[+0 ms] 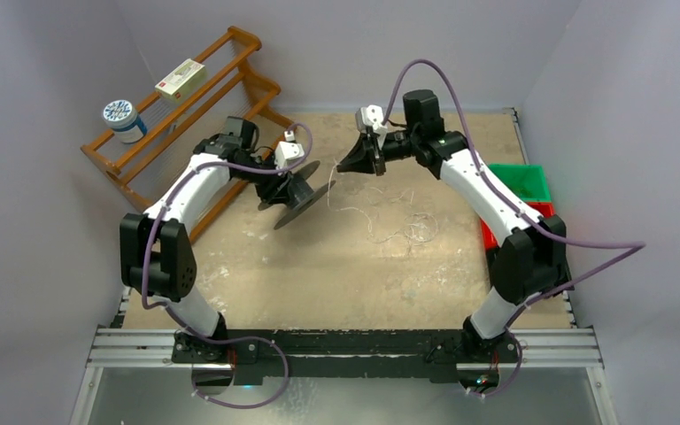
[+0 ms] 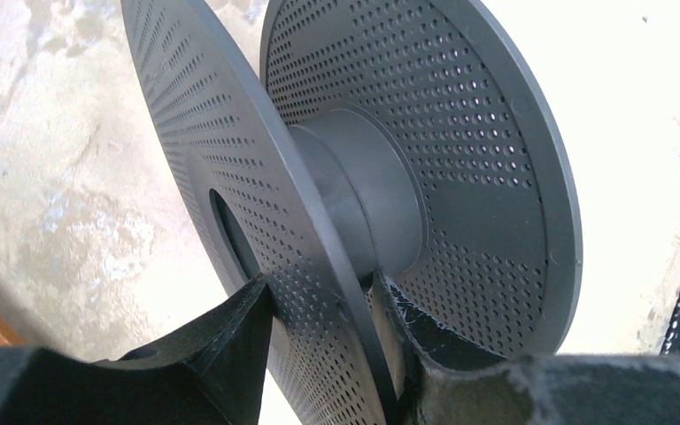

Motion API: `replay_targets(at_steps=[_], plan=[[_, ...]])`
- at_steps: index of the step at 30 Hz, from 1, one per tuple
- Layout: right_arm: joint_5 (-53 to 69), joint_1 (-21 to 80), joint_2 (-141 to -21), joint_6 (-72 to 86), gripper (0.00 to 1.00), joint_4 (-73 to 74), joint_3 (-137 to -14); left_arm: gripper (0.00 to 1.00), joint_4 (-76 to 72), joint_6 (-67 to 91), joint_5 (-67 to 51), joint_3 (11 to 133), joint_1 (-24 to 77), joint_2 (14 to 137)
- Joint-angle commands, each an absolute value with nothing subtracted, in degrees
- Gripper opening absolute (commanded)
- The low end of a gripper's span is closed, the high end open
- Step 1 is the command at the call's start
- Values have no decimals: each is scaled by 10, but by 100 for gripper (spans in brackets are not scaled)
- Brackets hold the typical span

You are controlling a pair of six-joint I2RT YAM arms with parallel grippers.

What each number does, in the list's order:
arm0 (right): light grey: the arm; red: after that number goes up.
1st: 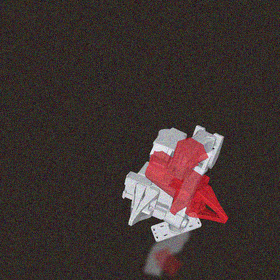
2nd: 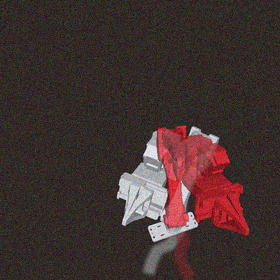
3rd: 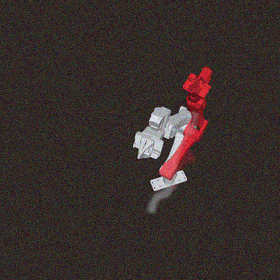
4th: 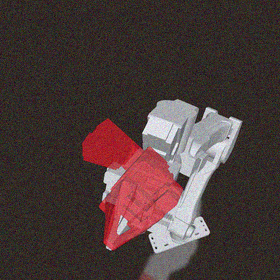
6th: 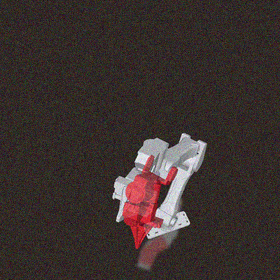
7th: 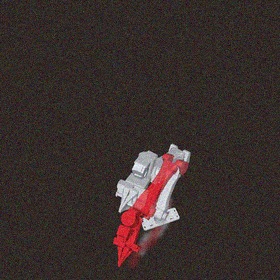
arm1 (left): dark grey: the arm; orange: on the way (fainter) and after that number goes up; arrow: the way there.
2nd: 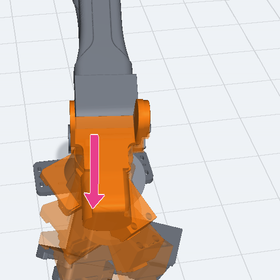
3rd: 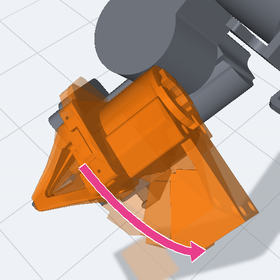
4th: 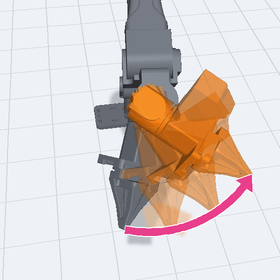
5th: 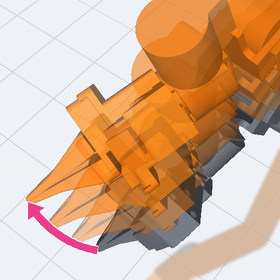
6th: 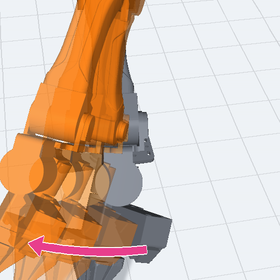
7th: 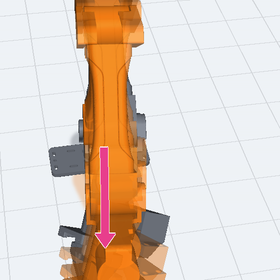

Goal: Wrap the cables
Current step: Wrap the cable around the cable reel.

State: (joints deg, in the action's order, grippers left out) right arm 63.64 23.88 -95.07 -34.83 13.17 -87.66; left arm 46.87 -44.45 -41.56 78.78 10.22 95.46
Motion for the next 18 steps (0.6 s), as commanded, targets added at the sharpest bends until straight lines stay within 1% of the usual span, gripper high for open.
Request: replay_targets(at_steps=[1, 4, 10, 12, 18], plan=[[806, 241, -988, -348, 0, 234, -902, 0, 446, -500, -423, 802, 131, 903], [851, 241, -1005, -338, 0, 235, -892, 0, 420, -507, -391, 792, 159, 878], [894, 241, -1025, -311, 0, 217, -885, 0, 370, -512, -391, 761, 175, 833], [917, 241, -1023, -307, 0, 219, -887, 0, 373, -517, -386, 756, 179, 830], [907, 240, -984, -308, 0, 215, -894, 0, 413, -531, -355, 758, 190, 858]])
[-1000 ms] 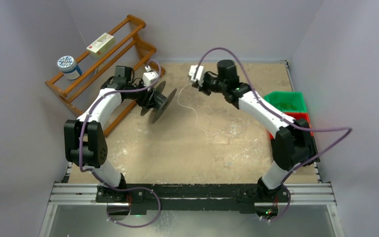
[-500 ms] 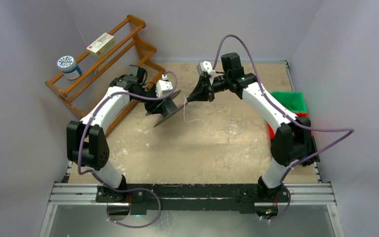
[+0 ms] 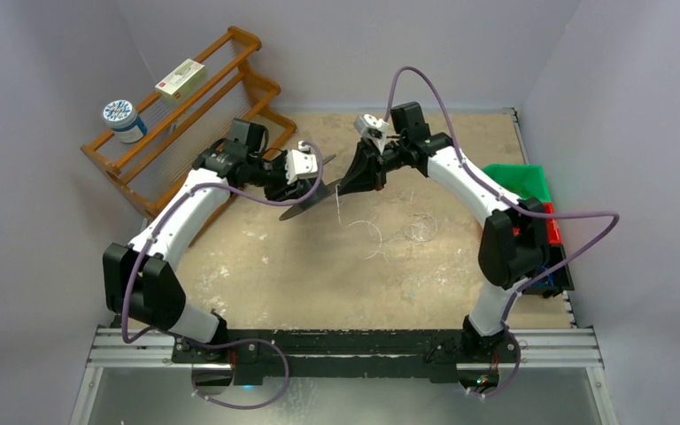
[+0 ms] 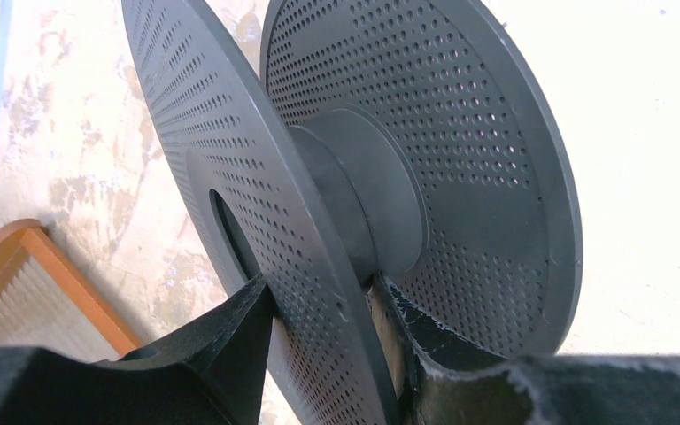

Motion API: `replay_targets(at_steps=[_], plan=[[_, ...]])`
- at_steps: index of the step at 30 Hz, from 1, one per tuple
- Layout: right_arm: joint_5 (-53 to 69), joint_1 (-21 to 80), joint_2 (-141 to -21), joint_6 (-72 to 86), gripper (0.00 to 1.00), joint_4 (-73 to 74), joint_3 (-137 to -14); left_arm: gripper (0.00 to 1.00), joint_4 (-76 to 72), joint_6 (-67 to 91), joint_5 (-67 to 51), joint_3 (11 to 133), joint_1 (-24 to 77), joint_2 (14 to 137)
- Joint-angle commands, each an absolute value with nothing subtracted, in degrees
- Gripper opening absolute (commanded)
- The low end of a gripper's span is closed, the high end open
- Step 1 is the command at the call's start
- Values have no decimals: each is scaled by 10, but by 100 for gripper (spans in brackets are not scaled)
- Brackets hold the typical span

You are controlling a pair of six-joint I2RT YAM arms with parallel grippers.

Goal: Wrap the cables
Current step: Wrap the cable around the cable reel.

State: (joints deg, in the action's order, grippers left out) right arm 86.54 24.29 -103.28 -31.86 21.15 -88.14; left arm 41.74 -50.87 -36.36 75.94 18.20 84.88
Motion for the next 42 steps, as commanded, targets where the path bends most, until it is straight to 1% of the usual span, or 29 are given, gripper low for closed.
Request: replay_targets(at_steps=[1, 4, 9, 13, 21, 24, 29, 39, 42], plan=[[911, 240, -977, -307, 0, 211, -891, 0, 408, -520, -345, 758, 190, 862], [913, 240, -955, -288, 0, 186, -880, 0, 377, -486, -320, 754, 190, 869], [934, 240, -924, -245, 0, 130, -849, 0, 359, -471, -320, 751, 191, 873], [872, 241, -921, -226, 0, 80, -824, 0, 380, -480, -366, 754, 193, 870], [866, 241, -960, -206, 0, 58, -819, 0, 415, -489, -437, 758, 207, 866], [861, 241, -962, -195, 0, 47, -818, 0, 418, -490, -431, 755, 219, 865], [862, 241, -957, -125, 0, -35, -793, 0, 403, -490, -409, 736, 244, 852], [839, 241, -940, -83, 0, -102, -760, 0, 407, -485, -438, 729, 250, 854], [844, 241, -937, -60, 0, -125, -757, 0, 389, -472, -419, 723, 250, 852]])
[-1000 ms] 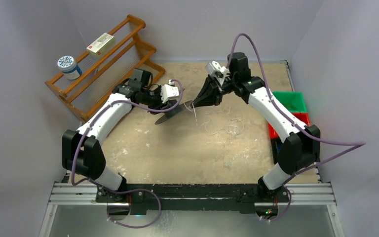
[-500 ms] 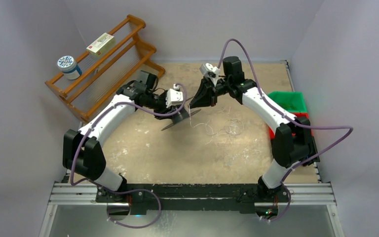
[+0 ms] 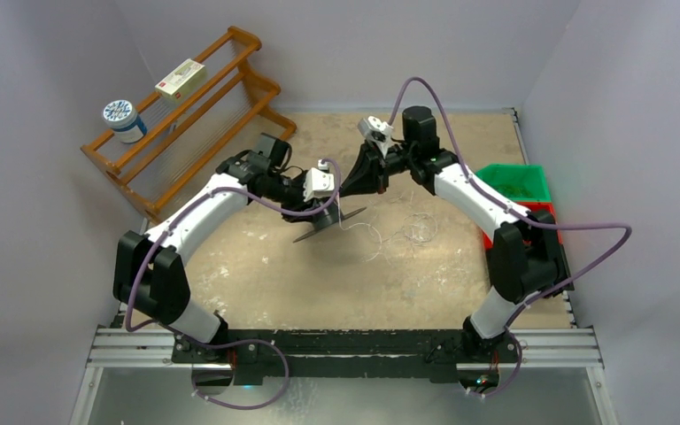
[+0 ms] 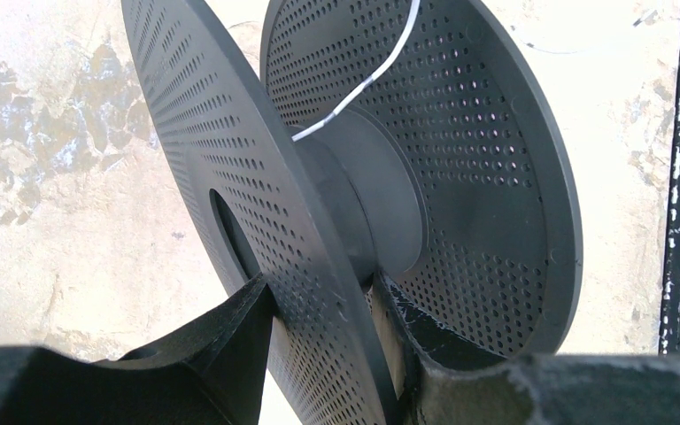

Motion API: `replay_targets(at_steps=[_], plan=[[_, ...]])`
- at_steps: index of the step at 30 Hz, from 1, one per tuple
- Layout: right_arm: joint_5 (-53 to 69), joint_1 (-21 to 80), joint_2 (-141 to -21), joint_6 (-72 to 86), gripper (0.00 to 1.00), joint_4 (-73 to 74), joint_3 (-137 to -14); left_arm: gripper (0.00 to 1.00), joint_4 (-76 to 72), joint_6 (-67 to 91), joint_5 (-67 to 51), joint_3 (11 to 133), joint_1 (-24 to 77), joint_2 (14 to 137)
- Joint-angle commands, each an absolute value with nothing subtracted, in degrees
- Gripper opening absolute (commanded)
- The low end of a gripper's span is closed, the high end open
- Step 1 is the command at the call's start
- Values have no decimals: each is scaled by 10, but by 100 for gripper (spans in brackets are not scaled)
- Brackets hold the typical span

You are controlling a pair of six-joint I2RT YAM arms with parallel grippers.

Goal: Wrap the cables
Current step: Wrap the cable around the cable reel.

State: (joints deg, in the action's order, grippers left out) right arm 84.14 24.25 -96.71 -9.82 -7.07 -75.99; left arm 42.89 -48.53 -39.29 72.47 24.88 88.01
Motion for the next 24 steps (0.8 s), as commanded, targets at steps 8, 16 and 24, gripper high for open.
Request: replay_targets(at_steps=[8, 16, 24], plan=[[816, 235, -918, 75, 0, -281, -703, 0, 306, -404, -372, 688, 250, 828], [806, 227, -926, 78, 0, -291, -694, 0, 302, -399, -405, 683, 250, 822], [800, 226, -929, 109, 0, -325, -691, 0, 341, -440, -424, 684, 254, 825]])
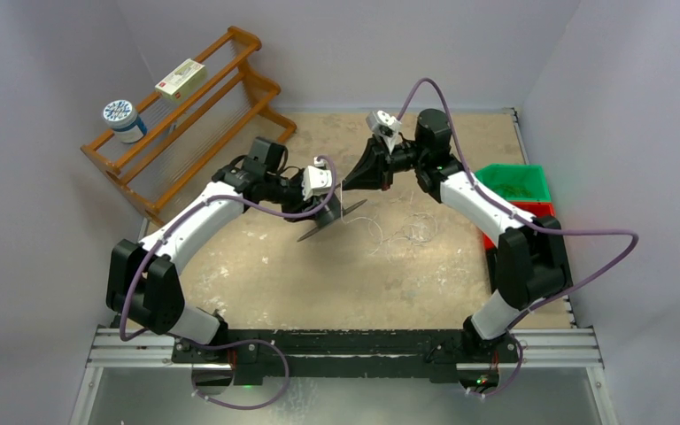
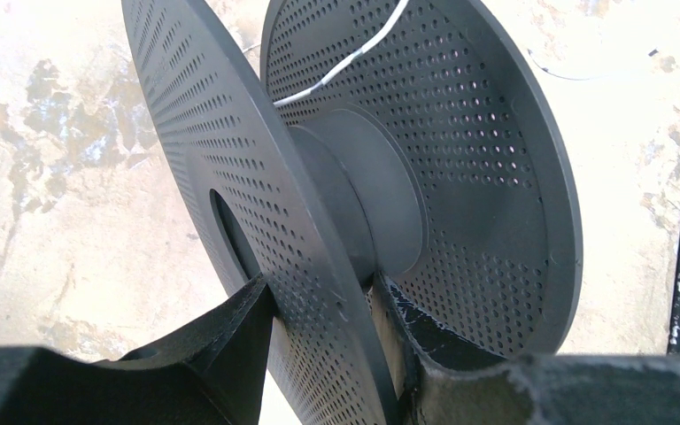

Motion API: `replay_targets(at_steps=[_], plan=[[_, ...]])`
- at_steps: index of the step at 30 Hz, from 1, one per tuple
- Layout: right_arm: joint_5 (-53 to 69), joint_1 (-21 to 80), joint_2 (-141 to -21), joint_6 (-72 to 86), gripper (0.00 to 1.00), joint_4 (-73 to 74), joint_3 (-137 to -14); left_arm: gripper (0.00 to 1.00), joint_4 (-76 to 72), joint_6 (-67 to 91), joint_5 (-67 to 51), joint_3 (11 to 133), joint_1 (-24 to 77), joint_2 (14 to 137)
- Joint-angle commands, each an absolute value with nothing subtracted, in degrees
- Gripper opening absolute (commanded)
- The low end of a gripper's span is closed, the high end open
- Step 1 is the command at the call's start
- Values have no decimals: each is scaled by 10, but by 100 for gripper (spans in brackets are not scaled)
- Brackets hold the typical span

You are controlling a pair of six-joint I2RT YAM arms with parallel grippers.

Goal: Wrap the cables
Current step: Wrap the cable around the cable reel.

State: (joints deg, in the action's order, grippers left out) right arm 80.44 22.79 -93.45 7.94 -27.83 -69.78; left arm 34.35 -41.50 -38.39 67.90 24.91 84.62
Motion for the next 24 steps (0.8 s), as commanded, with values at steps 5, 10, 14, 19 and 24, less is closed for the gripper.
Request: replay_targets(at_steps=[5, 10, 14, 19, 24], plan=[[796, 226, -928, 127, 0, -350, -684, 0, 347, -447, -424, 684, 259, 828], [794, 224, -928, 127, 0, -350, -683, 0, 349, -449, -424, 689, 263, 831], [789, 224, -923, 123, 0, -351, -681, 0, 353, -451, -428, 691, 263, 836], [788, 224, -933, 95, 0, -326, -685, 0, 365, -456, -444, 700, 264, 841], [782, 226, -936, 7, 0, -236, -712, 0, 398, -477, -451, 715, 264, 854]])
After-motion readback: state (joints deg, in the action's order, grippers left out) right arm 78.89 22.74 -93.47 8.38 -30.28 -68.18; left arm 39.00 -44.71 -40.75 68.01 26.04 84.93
